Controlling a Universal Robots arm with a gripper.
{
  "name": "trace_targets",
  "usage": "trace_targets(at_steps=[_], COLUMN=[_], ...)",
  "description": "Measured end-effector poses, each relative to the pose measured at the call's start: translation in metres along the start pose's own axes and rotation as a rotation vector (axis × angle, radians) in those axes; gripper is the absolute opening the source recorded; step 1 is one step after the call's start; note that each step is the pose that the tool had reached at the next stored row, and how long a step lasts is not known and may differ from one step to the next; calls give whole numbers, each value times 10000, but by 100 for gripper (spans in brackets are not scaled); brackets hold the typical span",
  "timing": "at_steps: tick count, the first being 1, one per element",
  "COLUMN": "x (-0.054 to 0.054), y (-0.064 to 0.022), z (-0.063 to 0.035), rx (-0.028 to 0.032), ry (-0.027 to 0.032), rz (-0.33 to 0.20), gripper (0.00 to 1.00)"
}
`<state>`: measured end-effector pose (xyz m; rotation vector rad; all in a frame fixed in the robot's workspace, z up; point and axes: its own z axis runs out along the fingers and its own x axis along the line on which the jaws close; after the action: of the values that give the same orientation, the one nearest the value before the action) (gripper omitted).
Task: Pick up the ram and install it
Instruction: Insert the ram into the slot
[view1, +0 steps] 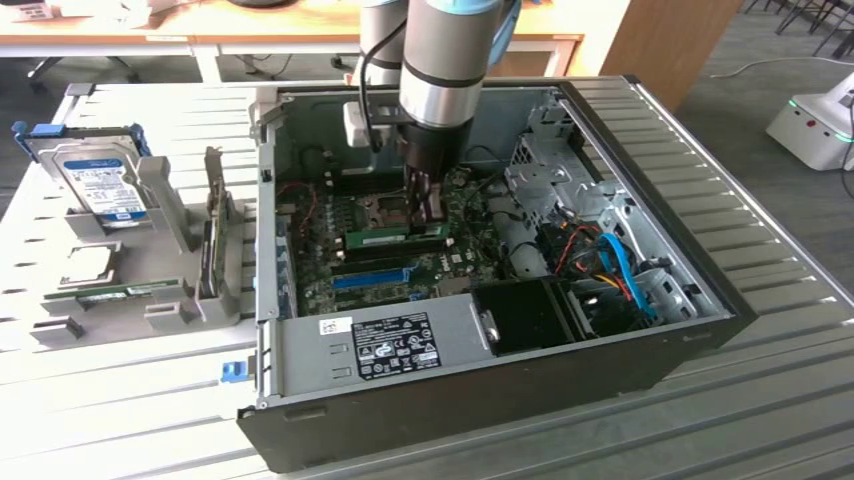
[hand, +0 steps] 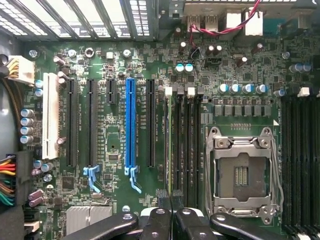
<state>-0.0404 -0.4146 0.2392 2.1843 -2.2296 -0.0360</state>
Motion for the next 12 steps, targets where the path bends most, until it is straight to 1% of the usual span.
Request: trace_targets(at_steps=[7,12], x=[0,0], y=[-1,-1], z=[37,42], rx=[0,0], ry=[0,1], rz=[0,0], gripper=[12,12])
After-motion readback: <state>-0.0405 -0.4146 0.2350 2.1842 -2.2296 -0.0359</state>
